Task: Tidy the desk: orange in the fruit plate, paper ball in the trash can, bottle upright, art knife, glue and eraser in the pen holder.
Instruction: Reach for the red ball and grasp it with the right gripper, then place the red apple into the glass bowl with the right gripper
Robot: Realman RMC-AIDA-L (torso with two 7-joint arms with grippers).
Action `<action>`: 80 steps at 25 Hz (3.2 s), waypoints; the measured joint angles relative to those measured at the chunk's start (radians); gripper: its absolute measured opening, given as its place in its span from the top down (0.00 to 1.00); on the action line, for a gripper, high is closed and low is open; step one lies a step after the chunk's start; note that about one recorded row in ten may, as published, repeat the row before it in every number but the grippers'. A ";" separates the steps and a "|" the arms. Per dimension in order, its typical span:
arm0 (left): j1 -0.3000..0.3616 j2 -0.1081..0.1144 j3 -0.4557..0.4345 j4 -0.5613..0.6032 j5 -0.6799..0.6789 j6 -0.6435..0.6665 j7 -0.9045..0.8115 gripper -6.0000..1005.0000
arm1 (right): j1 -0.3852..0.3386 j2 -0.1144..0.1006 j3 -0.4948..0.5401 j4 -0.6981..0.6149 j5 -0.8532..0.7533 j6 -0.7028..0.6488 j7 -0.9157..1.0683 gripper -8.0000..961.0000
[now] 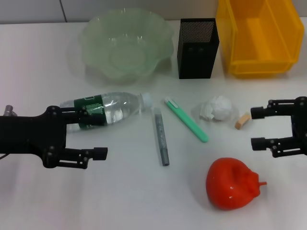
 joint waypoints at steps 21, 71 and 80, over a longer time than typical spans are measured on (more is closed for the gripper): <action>0.063 0.016 -0.068 -0.005 -0.005 -0.027 0.006 0.21 | 0.314 0.076 -0.381 -0.424 -0.637 -0.185 0.582 0.21; 0.083 0.012 -0.074 -0.007 -0.009 -0.096 0.019 0.22 | 0.287 0.076 -0.492 -0.359 -0.445 0.056 0.596 0.78; 0.085 0.005 -0.079 -0.008 -0.010 -0.100 0.032 0.22 | 0.317 0.076 -0.448 -0.493 -0.374 0.087 0.636 0.84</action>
